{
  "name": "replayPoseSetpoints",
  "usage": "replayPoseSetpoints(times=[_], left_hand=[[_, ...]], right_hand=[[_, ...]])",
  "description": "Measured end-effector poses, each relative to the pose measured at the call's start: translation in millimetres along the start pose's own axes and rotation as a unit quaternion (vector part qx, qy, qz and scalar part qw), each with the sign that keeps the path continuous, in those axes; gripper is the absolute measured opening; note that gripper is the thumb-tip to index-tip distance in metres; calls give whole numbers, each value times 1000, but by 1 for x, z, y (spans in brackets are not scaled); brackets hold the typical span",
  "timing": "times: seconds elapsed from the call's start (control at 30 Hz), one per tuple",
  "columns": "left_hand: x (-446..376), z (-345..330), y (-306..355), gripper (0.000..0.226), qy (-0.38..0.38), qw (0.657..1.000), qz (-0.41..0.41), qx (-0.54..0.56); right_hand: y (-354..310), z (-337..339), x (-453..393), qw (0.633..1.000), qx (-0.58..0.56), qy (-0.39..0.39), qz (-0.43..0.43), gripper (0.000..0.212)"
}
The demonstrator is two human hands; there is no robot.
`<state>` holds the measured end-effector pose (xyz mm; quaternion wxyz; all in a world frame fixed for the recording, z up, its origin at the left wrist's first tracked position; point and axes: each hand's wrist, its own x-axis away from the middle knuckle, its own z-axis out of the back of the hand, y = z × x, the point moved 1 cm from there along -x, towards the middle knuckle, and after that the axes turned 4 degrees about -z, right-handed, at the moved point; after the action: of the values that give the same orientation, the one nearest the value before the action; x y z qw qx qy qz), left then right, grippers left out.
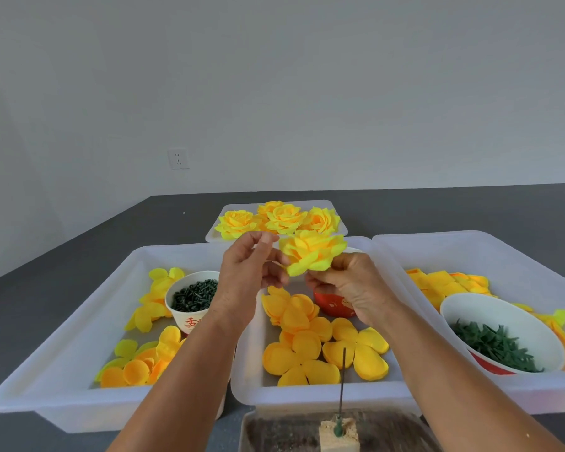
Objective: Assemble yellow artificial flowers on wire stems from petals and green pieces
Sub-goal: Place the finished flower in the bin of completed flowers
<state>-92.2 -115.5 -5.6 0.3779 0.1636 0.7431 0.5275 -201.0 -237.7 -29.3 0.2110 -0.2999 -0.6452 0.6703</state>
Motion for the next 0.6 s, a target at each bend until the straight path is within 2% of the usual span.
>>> replayPoseSetpoints(times=[0.27,0.5,0.6], left_hand=[[0,3,2,9,91,992,-86,-28],[-3,1,-2,13,102,989,-83,-63],[-3,1,-2,15,110,989,-73,-66]], right_hand=[[0,2,-2,998,-13,54,2,7],[-1,-1,-2,998,-20,66,14,11],[-5,-3,-1,995,38,76,53,11]])
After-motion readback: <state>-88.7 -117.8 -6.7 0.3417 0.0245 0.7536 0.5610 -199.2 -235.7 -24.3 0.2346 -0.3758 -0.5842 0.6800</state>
